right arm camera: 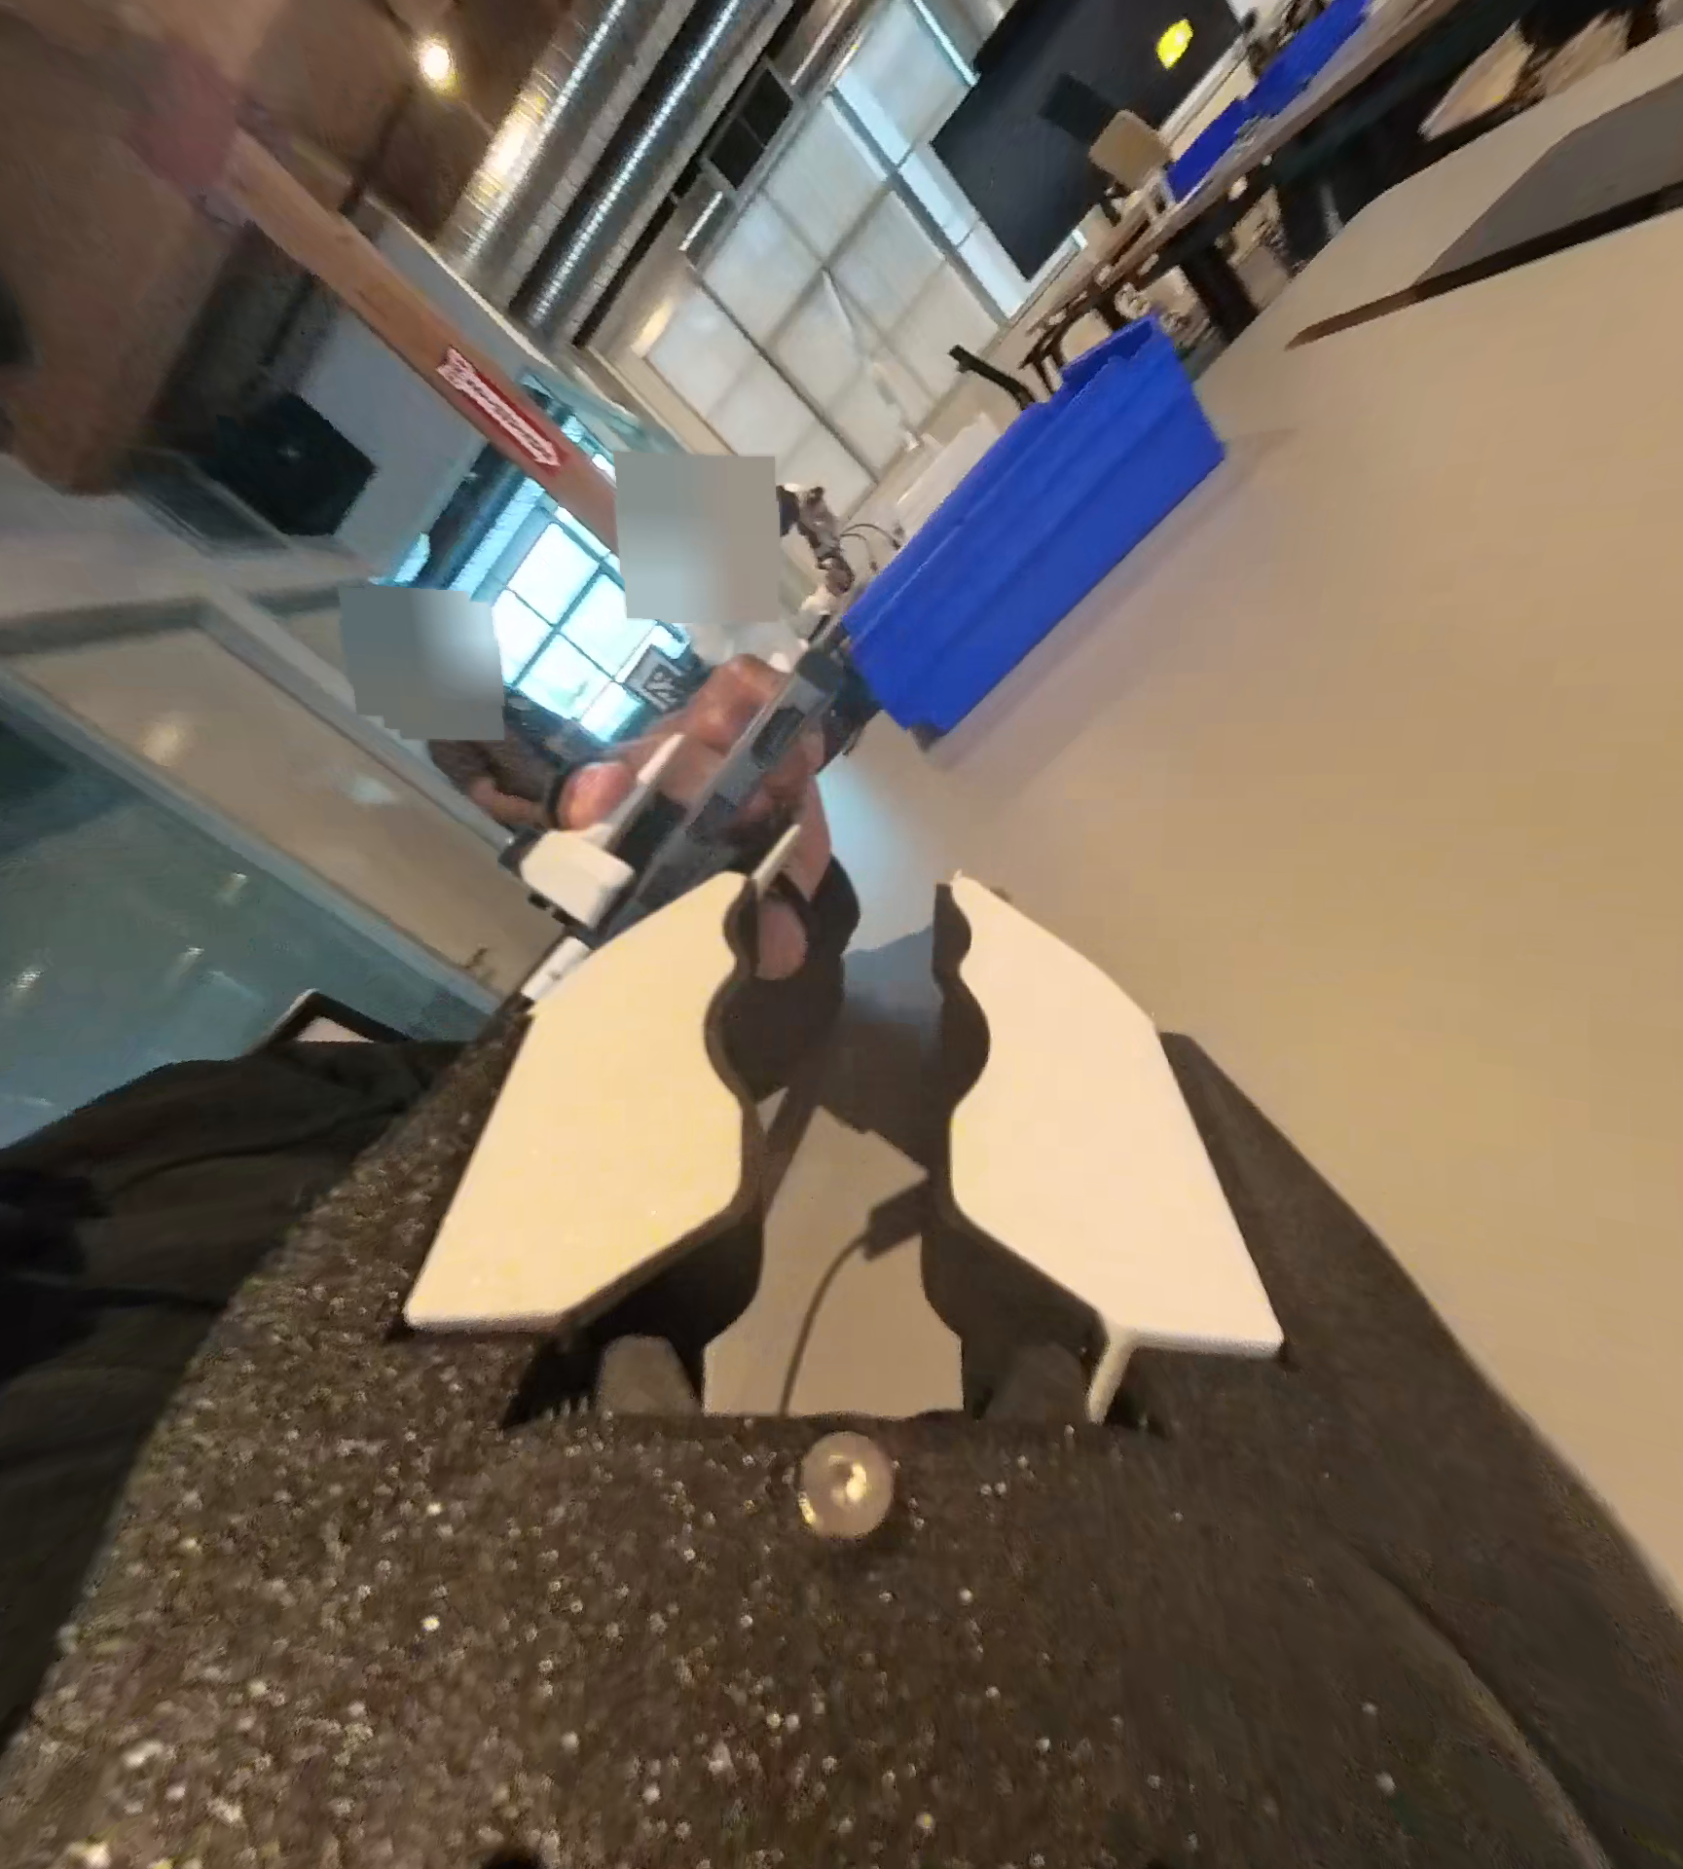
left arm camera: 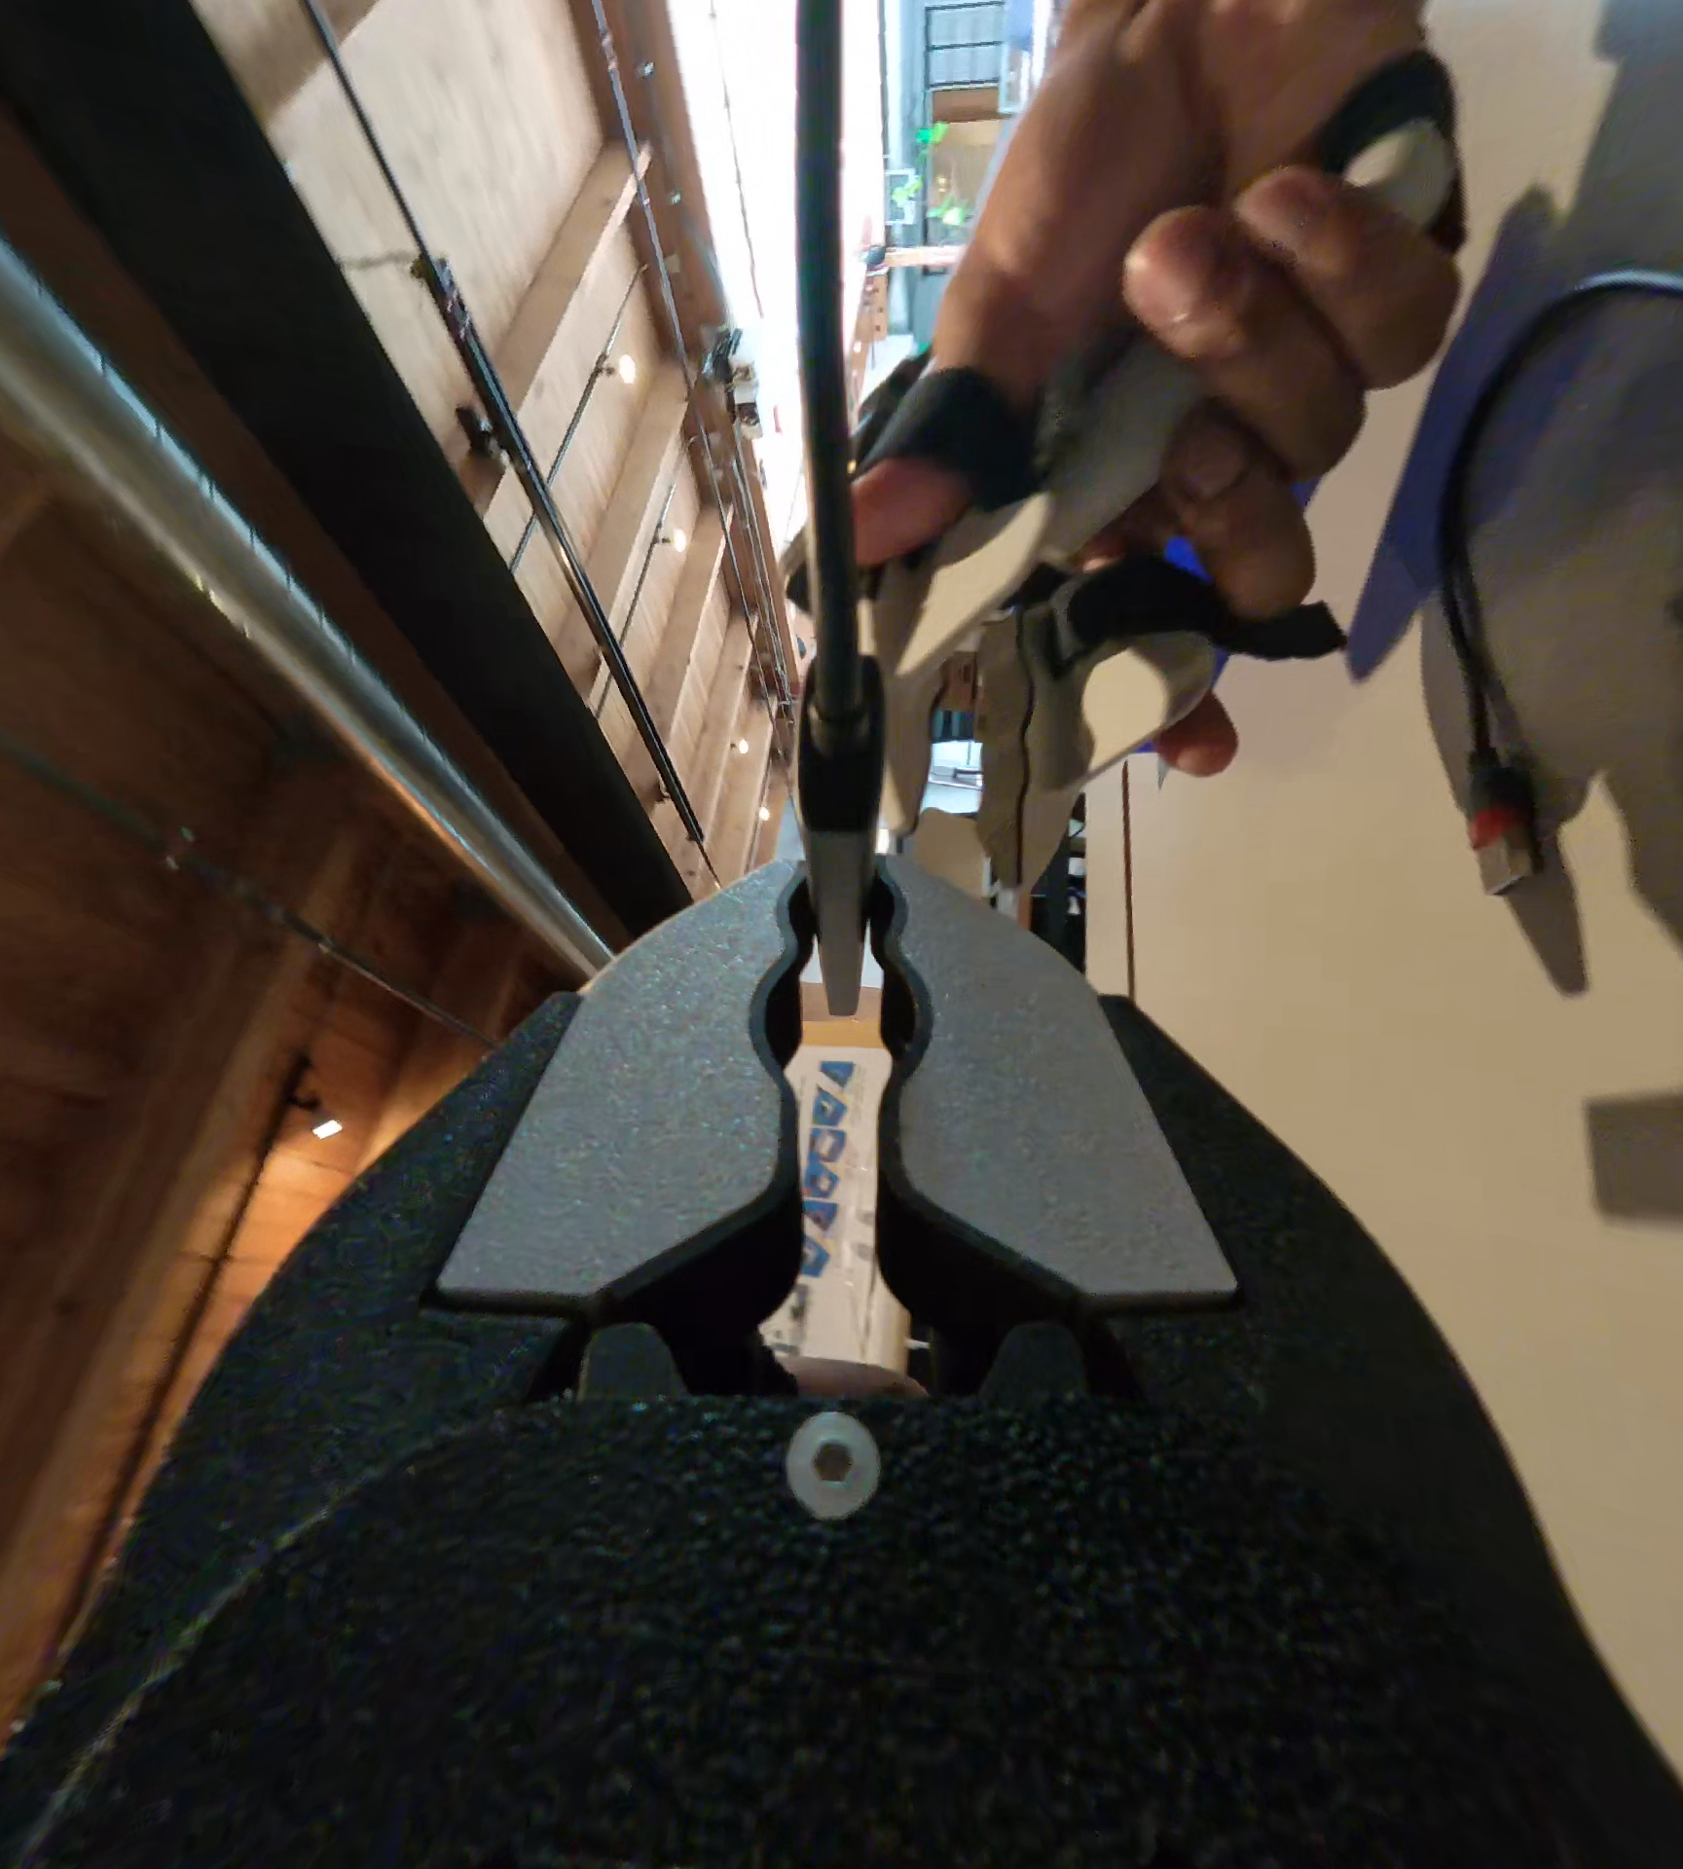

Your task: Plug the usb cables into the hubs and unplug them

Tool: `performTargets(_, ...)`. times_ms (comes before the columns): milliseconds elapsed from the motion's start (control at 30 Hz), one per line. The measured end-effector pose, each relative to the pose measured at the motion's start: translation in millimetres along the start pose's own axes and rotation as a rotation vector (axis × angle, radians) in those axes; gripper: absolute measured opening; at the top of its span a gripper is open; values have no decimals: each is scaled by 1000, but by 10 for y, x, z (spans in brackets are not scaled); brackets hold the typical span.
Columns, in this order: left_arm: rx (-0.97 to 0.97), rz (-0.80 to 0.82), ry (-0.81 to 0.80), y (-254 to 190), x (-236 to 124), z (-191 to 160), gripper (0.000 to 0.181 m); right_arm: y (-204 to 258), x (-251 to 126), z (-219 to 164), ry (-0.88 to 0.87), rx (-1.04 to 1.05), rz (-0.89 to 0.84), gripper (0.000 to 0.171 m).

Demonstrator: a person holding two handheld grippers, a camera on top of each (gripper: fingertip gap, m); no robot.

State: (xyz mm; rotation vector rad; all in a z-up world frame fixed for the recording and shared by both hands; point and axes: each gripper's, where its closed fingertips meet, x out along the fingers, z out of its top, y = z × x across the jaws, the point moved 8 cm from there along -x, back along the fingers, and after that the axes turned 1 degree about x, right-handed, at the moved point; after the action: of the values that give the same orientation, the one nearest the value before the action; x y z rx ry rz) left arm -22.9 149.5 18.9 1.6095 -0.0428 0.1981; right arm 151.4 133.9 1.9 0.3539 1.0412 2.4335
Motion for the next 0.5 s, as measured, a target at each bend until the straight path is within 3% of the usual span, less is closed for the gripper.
performTargets(500, 132, -10, 21, -136, 65, 98, 10, -9, 56, -1, -68, 110, 89, 37)
